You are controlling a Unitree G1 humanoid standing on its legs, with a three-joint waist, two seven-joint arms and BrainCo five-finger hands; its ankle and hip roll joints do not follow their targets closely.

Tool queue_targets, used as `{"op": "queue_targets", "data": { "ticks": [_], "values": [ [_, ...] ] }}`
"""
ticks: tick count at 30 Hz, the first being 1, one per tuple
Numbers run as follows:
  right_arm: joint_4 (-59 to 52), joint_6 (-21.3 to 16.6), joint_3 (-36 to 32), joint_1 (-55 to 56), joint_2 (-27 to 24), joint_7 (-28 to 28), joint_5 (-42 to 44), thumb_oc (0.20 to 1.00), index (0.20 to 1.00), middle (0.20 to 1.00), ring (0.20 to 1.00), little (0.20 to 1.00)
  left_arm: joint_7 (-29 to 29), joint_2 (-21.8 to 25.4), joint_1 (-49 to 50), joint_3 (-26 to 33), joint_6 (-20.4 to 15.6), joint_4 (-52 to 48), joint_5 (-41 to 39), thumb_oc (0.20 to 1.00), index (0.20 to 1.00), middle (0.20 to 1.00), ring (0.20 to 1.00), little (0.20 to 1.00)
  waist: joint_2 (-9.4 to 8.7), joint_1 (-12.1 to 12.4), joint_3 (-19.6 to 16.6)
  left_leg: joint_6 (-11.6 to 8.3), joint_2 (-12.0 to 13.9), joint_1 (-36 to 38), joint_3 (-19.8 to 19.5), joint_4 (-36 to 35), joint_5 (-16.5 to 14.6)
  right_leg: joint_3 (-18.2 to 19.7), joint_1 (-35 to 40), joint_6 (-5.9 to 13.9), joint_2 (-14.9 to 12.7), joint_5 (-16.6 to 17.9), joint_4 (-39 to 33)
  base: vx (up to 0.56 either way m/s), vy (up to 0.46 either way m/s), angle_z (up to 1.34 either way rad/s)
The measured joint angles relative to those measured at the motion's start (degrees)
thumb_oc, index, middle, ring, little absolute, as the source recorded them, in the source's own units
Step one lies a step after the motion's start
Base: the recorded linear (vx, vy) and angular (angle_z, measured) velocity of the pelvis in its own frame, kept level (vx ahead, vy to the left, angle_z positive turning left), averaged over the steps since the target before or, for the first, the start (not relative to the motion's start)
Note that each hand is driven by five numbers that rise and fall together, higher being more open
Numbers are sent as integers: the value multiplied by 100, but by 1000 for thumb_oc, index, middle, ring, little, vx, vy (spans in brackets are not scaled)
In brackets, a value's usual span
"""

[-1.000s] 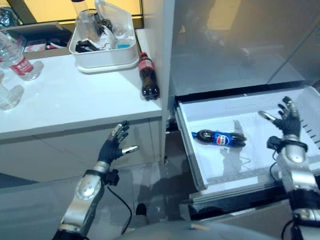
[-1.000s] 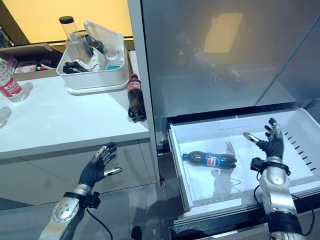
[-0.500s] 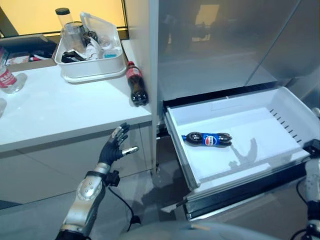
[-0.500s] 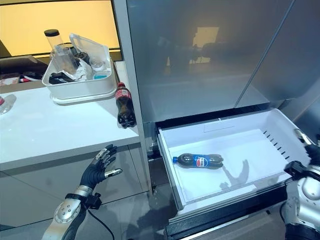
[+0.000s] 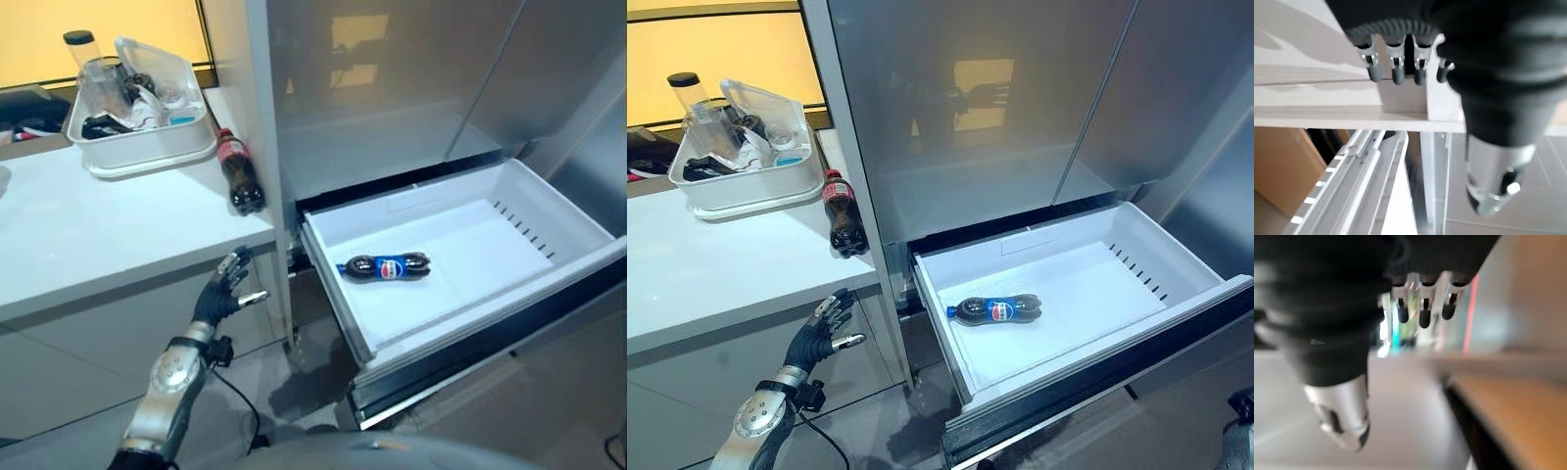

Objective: Take the drinks into the refrigerator

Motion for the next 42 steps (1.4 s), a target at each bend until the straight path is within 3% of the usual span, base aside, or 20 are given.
{"op": "queue_targets", "data": {
  "ticks": [2, 3, 4, 6, 10, 15, 19, 24, 28, 33, 37, 42],
  "values": [
    [565, 59, -5, 96, 0, 4, 99, 1000, 1000, 1000, 1000, 1000, 0, 7, 12, 0, 4, 10, 2, 1000, 1000, 1000, 1000, 1000, 16, -5, 3, 25, -2, -3, 11, 0, -21, 4, -15, 0, -3, 0, 0, -15, -3, -5],
    [800, 94, 28, 68, -36, 29, 88, 868, 868, 868, 868, 868, -5, 8, 6, -1, 5, 11, 3, 1000, 1000, 1000, 1000, 1000, 18, -1, 2, 26, -1, -3, 14, 0, -26, 3, -13, 1, -4, 0, 0, -23, -6, -4],
    [1188, 217, 29, 135, -49, 62, 82, 200, 200, 200, 200, 200, -16, 8, 5, -1, 4, 10, 12, 1000, 1000, 1000, 1000, 1000, 23, -1, -1, 26, -1, -2, 15, -1, -27, 3, -14, 1, -4, 0, 0, 0, 0, 0],
    [1967, 434, 365, 143, -174, 124, -217, 200, 200, 200, 200, 200, -64, 17, 5, -9, 5, 12, 64, 1000, 1000, 1000, 1000, 1000, 23, 11, 1, 25, 0, -5, 15, 0, -29, 0, -17, 3, -4, -1, 1, 0, 0, 0],
    [2201, 963, 1051, 224, -184, 286, -1145, 200, 200, 200, 200, 200, -298, 244, 47, -74, 3, 4, 64, 1000, 1000, 1000, 1000, 1000, 108, 2, 49, 26, 1, -1, 18, -4, -36, -8, -11, 3, -29, -1, -2, 0, 0, 0],
    [2129, 1158, 1927, 11, 28, 519, -1964, 200, 200, 200, 200, 200, -461, 215, 114, -153, 3, 6, 55, 1000, 1000, 1000, 1000, 1000, 213, 40, 93, 19, 19, 1, 12, -3, -42, -14, 2, 0, -14, -1, -3, 0, 0, 0],
    [968, 1252, 2738, -75, 98, 634, -2853, 200, 200, 200, 200, 200, -506, 207, 250, -179, 2, 10, 62, 1000, 1000, 1000, 1000, 1000, 300, 37, 122, -14, 32, 27, 14, 4, -20, -15, 21, -7, 26, 5, -3, 0, 0, 0],
    [342, 1501, 2999, -247, 62, 630, -3534, 200, 200, 200, 200, 200, -487, 236, 336, -154, -54, 6, 176, 1000, 1000, 1000, 1000, 1000, 318, 248, 133, -15, 39, 51, -1, 5, -17, -41, 73, -27, 25, 18, -3, 9, -5, 3],
    [66, 1617, 3357, -466, -8, 628, -3940, 200, 200, 200, 200, 200, -493, 254, 269, -348, -63, 36, 333, 1000, 1000, 1000, 1000, 1000, 241, 159, 189, 13, 42, 77, 4, -7, -46, -35, 116, -5, 16, 1, -4, 9, -3, -4],
    [-93, 1660, 3758, -821, -234, 693, -4225, 200, 200, 200, 200, 200, -507, 318, 141, -655, -64, 188, 624, 1000, 1000, 1000, 1000, 1000, 267, 176, 189, 7, 79, 69, 2, -8, -55, -33, 109, -18, 33, -3, -5, 0, 0, 0],
    [-203, 1801, 4514, -1629, -731, 909, -4374, 200, 200, 200, 200, 200, -613, 602, 162, -996, -67, 169, 759, 1000, 1000, 1000, 1000, 1000, 345, 180, 184, 17, 81, -16, 0, -2, -26, -28, -8, -62, 42, 34, -5, 1, 0, -1],
    [-274, 1765, 5269, -2870, -863, 1013, -4434, 200, 200, 200, 200, 200, -680, 684, 133, -1111, -65, 167, 833, 1000, 1000, 1000, 1000, 1000, 420, 283, 187, -24, 79, -101, 4, 12, 25, -22, -100, -67, 42, 57, -5, -42, 7, 0]
  ]
}}
